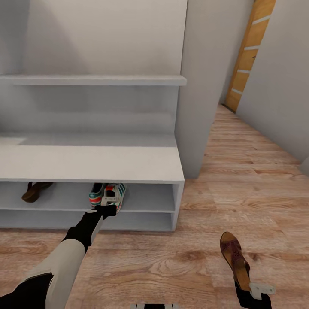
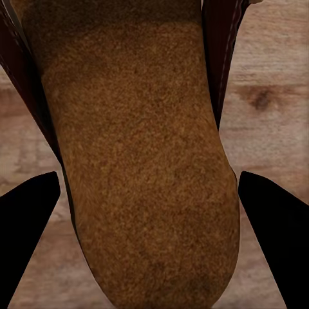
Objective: Pick up the two gym shoes and the two sandals from the corridor floor and place them onto the hallstand (shoe rack) in the corridor, making sure they are on the rack and not on the floor. Arrange them so the two gym shoes are next to each other and the two sandals are next to each other.
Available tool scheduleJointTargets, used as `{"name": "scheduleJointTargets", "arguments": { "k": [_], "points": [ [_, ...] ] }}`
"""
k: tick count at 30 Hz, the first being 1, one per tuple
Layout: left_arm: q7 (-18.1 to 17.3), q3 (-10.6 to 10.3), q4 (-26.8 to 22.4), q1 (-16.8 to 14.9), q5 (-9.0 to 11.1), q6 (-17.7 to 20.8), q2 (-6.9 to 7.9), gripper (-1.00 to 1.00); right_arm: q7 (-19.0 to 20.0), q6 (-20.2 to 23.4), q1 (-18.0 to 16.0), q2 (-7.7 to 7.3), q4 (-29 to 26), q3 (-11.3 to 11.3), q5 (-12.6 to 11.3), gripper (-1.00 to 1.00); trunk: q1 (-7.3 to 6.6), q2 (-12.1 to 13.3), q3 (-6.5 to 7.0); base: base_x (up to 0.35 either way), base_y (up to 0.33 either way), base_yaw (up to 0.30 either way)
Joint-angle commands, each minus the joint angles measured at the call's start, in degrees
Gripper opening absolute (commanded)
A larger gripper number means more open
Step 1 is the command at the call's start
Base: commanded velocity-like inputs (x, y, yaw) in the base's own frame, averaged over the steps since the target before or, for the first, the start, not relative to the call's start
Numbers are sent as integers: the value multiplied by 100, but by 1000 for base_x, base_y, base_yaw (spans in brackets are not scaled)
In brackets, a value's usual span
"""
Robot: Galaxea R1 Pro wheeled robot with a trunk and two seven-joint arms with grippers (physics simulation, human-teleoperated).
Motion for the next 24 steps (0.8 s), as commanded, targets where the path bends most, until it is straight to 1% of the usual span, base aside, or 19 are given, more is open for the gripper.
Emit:
{"name": "scheduleJointTargets", "arguments": {
  "k": [1, 3, 8, 14, 20, 24],
  "points": [
    [-46, 50, -15, -2, -63, 28, -8, -100, 18, -21, -4, 0, 6, -50, 46, -100, -1, -2, -5, 0, 0, 0],
    [-38, 53, -17, -2, -59, 27, -8, -100, 18, -21, -4, 0, 6, -50, 46, -100, -1, -2, -5, 61, 0, 0],
    [-32, 54, -22, -2, -56, 26, -1, -100, 18, -21, -4, 0, 6, -50, 46, -100, -1, -2, -5, 179, 0, 0],
    [-32, 54, -34, -2, -56, 26, 1, -100, 19, -21, -4, 0, 6, -50, 46, -100, -1, -2, -5, 37, 0, 0],
    [-32, 54, -28, -2, -56, 26, 1, -100, 19, -21, -4, 0, 6, -50, 46, -100, -1, -2, -5, 215, 0, 0],
    [-32, 54, -27, -2, -56, 26, 6, -100, 18, -21, -4, 0, 6, -50, 46, -100, -1, -2, -5, 91, 0, 0]
  ]
}}
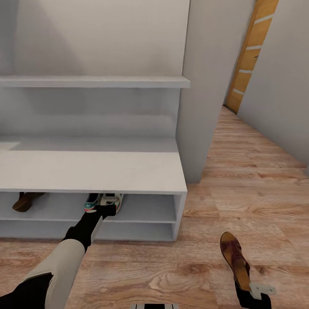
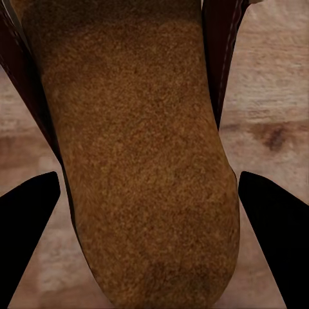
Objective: Pick up the two gym shoes and the two sandals from the corridor floor and place them onto the hallstand (shoe rack) in the corridor, making sure they are on the rack and not on the floor. Arrange them so the two gym shoes are next to each other and the two sandals are next to each other.
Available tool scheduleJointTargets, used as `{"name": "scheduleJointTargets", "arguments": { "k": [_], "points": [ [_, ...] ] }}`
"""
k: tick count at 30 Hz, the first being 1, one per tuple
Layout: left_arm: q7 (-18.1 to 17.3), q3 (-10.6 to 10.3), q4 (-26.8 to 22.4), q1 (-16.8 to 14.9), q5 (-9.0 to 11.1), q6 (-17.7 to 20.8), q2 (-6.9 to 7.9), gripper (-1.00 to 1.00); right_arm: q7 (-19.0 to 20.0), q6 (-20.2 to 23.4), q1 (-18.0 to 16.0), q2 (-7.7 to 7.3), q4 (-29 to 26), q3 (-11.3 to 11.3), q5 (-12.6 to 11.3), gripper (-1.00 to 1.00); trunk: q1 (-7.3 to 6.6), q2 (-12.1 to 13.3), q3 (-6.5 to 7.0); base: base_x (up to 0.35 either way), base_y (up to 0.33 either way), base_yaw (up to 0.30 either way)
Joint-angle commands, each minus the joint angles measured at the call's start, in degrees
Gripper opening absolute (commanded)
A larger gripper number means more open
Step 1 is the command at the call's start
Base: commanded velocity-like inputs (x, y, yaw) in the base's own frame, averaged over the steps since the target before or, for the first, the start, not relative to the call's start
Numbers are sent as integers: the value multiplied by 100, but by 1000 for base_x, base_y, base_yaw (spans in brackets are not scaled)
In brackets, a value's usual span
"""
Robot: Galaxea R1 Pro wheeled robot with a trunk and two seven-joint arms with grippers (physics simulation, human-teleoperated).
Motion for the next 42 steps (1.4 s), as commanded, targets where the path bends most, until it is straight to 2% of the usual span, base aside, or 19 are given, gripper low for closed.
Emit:
{"name": "scheduleJointTargets", "arguments": {
  "k": [1, 33, 34, 42],
  "points": [
    [-50, 48, -14, -2, -61, 29, -7, -100, 18, -21, -4, 0, 6, -50, 46, -100, -1, -2, -5, 33, 0, 0],
    [-50, 39, -7, -2, -65, 29, -4, -100, 18, -21, -4, 0, 6, -50, 46, -100, -1, -2, -5, 65, 0, 0],
    [-54, 38, -3, -2, -68, 29, -4, 100, 18, -21, -4, 0, 6, -50, 46, -100, -1, -2, -5, 5, 0, 0],
    [-58, 25, 16, -2, -89, 29, 20, 100, 18, -21, -4, 0, 6, -50, 46, -100, -1, -2, -5, 0, 0, 0]
  ]
}}
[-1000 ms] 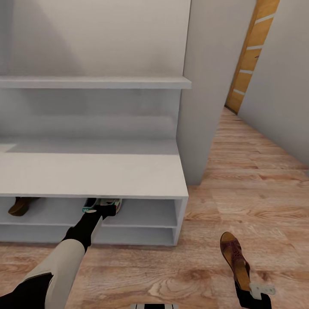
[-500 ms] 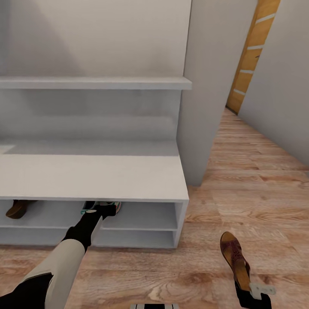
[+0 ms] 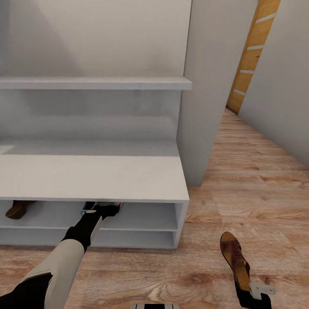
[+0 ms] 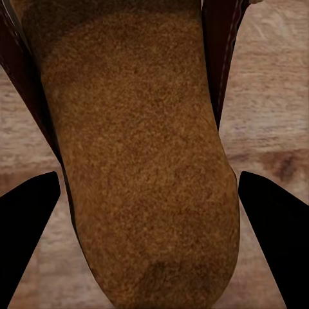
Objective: Pick up the two gym shoes and the two sandals from the corridor floor and place them onto the hallstand (shoe rack) in the corridor, making sure they are on the rack and not on the floor. Arrange them so the two gym shoes are next to each other and the two sandals are next to each other.
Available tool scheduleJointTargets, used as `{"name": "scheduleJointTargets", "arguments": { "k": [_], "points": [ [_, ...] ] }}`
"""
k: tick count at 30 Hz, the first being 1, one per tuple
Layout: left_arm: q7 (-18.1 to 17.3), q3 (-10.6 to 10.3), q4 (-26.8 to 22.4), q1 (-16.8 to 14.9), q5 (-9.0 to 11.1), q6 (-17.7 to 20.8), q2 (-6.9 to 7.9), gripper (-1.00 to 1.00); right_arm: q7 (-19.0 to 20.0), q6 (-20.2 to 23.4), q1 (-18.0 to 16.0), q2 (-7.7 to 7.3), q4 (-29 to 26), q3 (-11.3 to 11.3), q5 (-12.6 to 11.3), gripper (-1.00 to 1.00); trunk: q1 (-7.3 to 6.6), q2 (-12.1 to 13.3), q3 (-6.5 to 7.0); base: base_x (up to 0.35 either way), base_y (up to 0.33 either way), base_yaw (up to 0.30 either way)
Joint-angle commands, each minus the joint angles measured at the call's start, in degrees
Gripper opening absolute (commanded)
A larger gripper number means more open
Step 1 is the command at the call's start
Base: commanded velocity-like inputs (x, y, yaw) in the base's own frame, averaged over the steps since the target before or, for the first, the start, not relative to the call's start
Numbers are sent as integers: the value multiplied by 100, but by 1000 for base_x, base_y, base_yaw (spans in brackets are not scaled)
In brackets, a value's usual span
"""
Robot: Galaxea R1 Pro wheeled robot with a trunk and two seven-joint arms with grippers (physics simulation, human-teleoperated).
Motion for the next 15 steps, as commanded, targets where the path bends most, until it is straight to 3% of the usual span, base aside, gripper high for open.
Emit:
{"name": "scheduleJointTargets", "arguments": {
  "k": [1, 6, 15],
  "points": [
    [-50, 47, -13, -2, -61, 29, -7, 100, 18, -21, -4, 0, 6, -50, 46, -100, -1, -2, -5, -9, 0, 0],
    [-51, 45, -15, -2, -66, 29, -6, 100, 18, -21, -4, 0, 6, -50, 46, -100, -1, -2, -5, -166, 0, 0],
    [-51, 45, -16, -2, -59, 29, -13, 100, 18, -21, -4, 0, 6, -50, 46, -100, -1, -2, -5, -318, 0, 0]
  ]
}}
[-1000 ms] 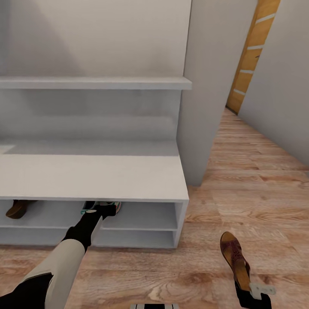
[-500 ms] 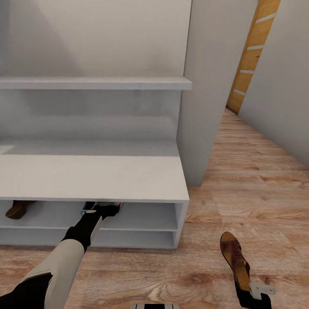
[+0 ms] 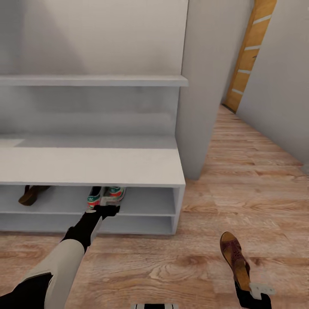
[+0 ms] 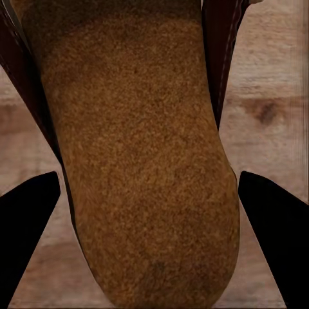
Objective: Pick up the two gym shoes and the two sandals from the corridor floor and place them onto the hallstand (shoe rack) in the corridor, making sure they are on the rack and not on the floor. Arrange them so the two gym shoes are next to each other and the two sandals are next to each other.
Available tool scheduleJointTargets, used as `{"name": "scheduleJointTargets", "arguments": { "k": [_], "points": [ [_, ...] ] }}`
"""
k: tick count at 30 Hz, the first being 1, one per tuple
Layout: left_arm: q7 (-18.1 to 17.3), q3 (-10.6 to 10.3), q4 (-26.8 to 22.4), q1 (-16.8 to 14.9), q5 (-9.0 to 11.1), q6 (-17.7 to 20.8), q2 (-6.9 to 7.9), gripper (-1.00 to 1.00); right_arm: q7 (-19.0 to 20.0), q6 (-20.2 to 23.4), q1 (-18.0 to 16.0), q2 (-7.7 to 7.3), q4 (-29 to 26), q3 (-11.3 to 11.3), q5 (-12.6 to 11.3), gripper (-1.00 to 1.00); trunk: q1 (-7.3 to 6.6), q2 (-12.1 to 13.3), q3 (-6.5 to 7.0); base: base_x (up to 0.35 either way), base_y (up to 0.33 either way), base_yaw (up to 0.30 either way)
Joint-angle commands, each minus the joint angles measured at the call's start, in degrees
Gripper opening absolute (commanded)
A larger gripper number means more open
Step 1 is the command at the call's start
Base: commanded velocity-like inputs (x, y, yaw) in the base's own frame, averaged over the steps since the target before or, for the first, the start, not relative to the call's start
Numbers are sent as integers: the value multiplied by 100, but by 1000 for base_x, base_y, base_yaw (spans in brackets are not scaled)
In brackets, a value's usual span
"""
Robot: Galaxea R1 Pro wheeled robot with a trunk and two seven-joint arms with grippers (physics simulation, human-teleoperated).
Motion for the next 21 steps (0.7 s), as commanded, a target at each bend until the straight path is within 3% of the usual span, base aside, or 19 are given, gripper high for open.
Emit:
{"name": "scheduleJointTargets", "arguments": {
  "k": [1, 13, 21],
  "points": [
    [-50, 49, -14, -2, -60, 29, -8, 100, 18, -21, -4, 0, 6, -52, 46, -100, -5, -2, -4, -333, 0, 0],
    [-50, 64, -93, 158, -50, 21, 2, 100, 18, -21, -4, 0, 6, -52, 46, -100, -5, -2, -4, -335, 17, 0],
    [-107, 129, -100, 774, -15, -506, 154, 100, 22, -21, -4, 0, 6, -52, 46, -100, -5, -2, -4, -300, 180, 0]
  ]
}}
